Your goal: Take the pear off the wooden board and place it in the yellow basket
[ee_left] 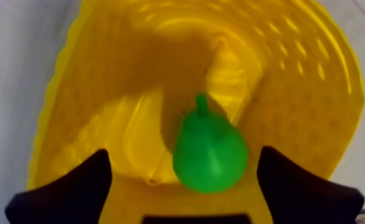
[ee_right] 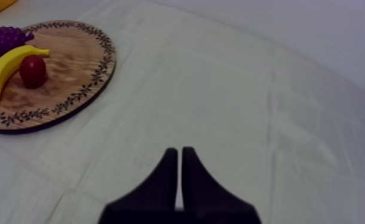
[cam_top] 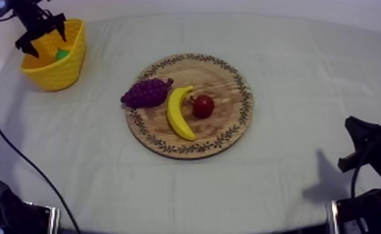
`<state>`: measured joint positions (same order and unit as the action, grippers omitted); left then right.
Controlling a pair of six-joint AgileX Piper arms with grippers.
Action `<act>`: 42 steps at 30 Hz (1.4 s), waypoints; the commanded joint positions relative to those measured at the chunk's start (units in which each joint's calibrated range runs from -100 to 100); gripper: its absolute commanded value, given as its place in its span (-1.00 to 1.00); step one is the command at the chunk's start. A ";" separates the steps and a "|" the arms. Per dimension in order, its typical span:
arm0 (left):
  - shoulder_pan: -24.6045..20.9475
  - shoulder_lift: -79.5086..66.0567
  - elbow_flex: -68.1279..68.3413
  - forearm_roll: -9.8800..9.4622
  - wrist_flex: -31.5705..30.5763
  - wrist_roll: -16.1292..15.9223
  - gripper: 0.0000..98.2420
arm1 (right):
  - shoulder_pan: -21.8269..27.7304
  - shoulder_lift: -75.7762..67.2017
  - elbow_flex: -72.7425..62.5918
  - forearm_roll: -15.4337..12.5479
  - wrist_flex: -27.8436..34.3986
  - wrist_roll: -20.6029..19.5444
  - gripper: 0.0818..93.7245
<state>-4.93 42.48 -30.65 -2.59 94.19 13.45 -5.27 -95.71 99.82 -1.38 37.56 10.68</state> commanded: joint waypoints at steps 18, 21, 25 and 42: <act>2.69 -23.93 18.40 -0.06 -1.35 -0.65 0.19 | -0.01 -0.04 -0.05 -0.01 0.02 0.04 -0.99; 3.13 -28.80 21.42 0.06 -1.84 -0.87 0.11 | -0.01 -0.04 -0.05 -0.01 0.02 0.04 -0.99; 3.21 -35.61 26.94 0.12 -3.17 -1.35 -0.01 | -0.01 -0.04 -0.05 -0.01 0.02 0.05 -0.99; 2.79 -60.46 45.20 -0.45 -7.49 -6.52 -0.94 | -0.01 -0.04 -0.05 -0.01 0.02 0.04 -0.99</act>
<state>-2.30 -15.95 13.02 -3.03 87.21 7.85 -5.27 -95.71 99.82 -1.38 37.56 10.74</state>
